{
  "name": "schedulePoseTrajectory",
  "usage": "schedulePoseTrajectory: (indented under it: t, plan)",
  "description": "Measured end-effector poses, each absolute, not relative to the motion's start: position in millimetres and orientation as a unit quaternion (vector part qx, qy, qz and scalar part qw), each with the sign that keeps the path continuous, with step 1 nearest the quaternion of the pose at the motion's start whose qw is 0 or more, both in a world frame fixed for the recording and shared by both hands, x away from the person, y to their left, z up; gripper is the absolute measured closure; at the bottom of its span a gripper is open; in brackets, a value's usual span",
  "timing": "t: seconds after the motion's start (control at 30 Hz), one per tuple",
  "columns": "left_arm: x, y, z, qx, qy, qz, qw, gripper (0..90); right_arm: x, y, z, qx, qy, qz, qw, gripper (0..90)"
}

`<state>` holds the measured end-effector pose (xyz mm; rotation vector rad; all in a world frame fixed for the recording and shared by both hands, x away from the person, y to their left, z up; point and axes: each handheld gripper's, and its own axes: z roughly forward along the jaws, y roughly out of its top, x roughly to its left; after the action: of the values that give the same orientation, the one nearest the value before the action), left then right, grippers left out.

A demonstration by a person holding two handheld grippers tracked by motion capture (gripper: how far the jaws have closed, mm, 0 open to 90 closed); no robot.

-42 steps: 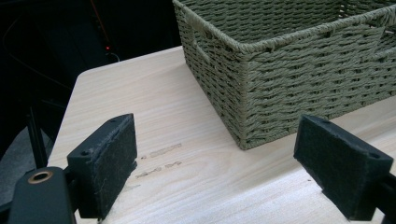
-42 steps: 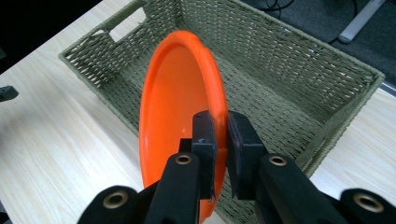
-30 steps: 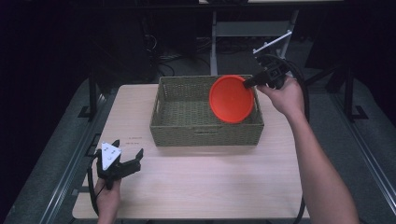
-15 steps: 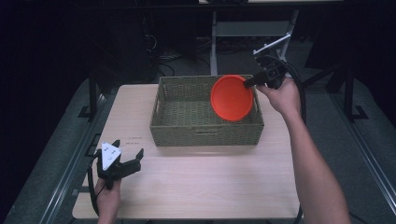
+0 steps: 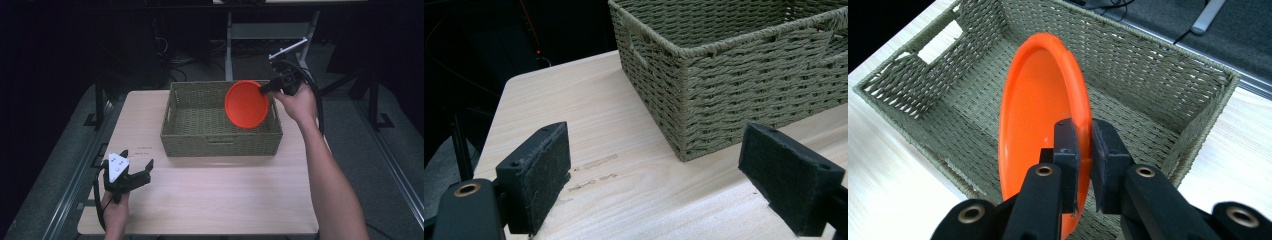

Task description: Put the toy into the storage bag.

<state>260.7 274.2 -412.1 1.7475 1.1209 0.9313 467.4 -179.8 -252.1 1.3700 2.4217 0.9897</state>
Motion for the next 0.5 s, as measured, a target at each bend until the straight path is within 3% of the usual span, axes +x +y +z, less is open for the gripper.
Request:
schedulePoseTrajectory:
  t: [0.5]
  plan:
    - [261, 273, -413, 0.696, 0.445, 0.373, 0.423, 12.8, 476, -179, -269, 0.474, 0.812, 0.328, 0.091, 82.0]
